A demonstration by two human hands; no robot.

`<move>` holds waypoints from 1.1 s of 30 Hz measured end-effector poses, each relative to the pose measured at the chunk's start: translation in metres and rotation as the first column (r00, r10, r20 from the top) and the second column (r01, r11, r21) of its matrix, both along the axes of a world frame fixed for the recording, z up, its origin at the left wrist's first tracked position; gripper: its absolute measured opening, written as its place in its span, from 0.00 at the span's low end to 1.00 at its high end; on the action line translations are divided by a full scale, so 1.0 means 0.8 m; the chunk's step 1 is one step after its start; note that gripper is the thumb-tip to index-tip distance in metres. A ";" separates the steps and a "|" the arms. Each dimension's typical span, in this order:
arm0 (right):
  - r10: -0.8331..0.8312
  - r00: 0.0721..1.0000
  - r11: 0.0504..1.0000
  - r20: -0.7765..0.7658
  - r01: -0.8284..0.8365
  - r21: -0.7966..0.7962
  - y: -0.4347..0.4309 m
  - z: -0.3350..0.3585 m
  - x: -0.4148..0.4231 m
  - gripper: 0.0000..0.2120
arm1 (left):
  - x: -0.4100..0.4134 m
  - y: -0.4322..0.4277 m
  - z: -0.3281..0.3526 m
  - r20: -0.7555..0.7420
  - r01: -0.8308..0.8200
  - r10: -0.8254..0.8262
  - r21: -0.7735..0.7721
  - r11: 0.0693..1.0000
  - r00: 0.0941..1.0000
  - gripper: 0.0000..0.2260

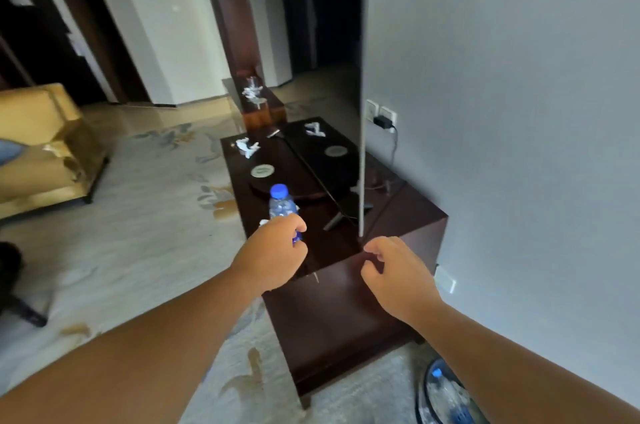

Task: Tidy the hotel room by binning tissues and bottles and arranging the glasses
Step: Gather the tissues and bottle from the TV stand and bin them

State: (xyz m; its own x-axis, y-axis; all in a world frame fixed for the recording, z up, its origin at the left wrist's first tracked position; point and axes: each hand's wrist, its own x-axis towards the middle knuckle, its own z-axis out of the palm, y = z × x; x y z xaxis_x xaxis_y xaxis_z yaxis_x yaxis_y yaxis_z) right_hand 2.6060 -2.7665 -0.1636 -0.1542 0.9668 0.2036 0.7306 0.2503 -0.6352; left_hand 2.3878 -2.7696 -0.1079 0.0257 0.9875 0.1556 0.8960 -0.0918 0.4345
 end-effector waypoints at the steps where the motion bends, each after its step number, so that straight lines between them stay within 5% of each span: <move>1: 0.016 1.000 1.000 -0.005 -0.016 0.006 -0.001 0.007 -0.017 0.13 | -0.019 -0.002 0.011 -0.002 -0.018 0.018 0.008 1.000 1.000 0.14; 16: -0.050 0.998 0.999 0.040 0.051 -0.018 0.044 0.016 -0.219 0.14 | -0.247 0.046 0.035 0.032 -0.002 0.001 0.043 0.999 0.999 0.11; 33: -0.118 0.993 0.988 0.011 0.118 -0.100 0.187 -0.020 -0.233 0.16 | -0.279 0.204 -0.036 0.072 0.004 0.002 -0.083 0.997 0.997 0.14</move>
